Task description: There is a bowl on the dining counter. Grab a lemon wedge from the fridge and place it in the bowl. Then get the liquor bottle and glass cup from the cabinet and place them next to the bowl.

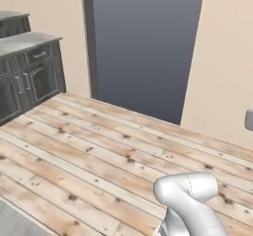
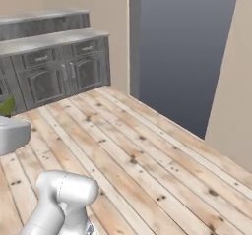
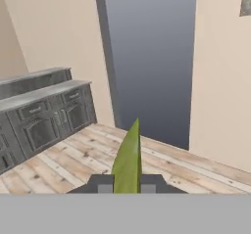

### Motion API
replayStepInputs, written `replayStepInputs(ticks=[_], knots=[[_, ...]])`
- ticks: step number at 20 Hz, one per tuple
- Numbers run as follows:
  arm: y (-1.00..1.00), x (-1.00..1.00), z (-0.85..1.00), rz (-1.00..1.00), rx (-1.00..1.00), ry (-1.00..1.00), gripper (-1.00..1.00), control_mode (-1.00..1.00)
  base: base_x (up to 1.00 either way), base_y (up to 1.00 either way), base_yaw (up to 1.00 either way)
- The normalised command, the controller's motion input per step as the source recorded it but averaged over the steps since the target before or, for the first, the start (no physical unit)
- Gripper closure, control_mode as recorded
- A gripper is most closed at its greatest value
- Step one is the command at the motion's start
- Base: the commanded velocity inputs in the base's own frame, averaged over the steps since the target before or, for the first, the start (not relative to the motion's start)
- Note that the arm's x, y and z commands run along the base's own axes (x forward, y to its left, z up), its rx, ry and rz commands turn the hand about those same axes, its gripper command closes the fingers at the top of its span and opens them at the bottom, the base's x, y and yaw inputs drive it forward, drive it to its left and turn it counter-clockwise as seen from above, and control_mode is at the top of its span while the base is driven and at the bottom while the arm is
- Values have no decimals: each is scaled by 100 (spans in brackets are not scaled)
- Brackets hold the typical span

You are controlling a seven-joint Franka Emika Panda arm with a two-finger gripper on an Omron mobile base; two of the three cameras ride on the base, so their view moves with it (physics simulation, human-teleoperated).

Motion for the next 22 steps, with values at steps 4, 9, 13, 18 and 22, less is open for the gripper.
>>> replayStepInputs(ticks=[4,9,13,18,22], knots=[[0,0,0,0,0,0,100,100,85,-9,46],[0,0,0,0,0,0,100,100,74,-49,39],[0,0,0,0,0,0,100,100,66,-52,34],[0,0,0,0,0,0,100,100,98,-2,38],[0,0,0,0,0,0,100,100,100,0,39]])
